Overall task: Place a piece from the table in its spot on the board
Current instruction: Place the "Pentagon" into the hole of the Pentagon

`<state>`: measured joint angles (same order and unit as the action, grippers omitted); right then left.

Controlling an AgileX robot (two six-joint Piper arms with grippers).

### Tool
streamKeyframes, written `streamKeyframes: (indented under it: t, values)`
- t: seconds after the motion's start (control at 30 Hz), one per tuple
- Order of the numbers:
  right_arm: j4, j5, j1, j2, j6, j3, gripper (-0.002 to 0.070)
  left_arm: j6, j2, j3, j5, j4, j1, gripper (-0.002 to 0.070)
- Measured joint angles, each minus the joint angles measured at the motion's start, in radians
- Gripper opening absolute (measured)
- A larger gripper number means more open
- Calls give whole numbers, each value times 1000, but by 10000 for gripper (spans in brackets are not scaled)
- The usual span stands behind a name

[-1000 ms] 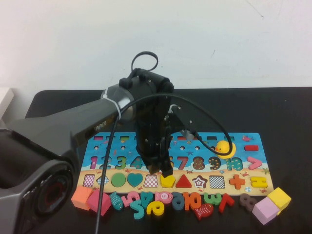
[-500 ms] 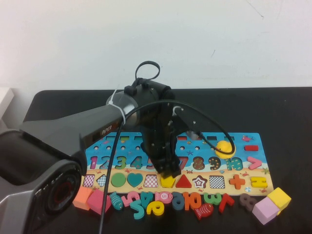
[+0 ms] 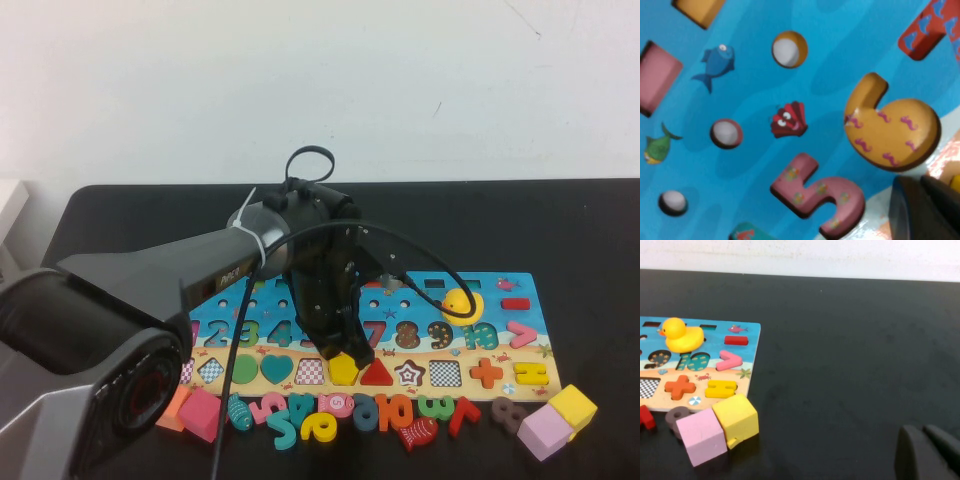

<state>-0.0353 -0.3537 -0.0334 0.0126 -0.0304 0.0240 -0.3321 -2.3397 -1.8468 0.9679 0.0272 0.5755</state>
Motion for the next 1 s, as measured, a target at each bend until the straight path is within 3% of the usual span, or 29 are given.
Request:
streamKeyframes:
  t: [0.83,1.0]
  values:
    - [0,0,0,0,0,0,19,-12,32,0,94,43,0,0]
    - [0,0,0,0,0,0,19,36,32,0,87,-38,0,0]
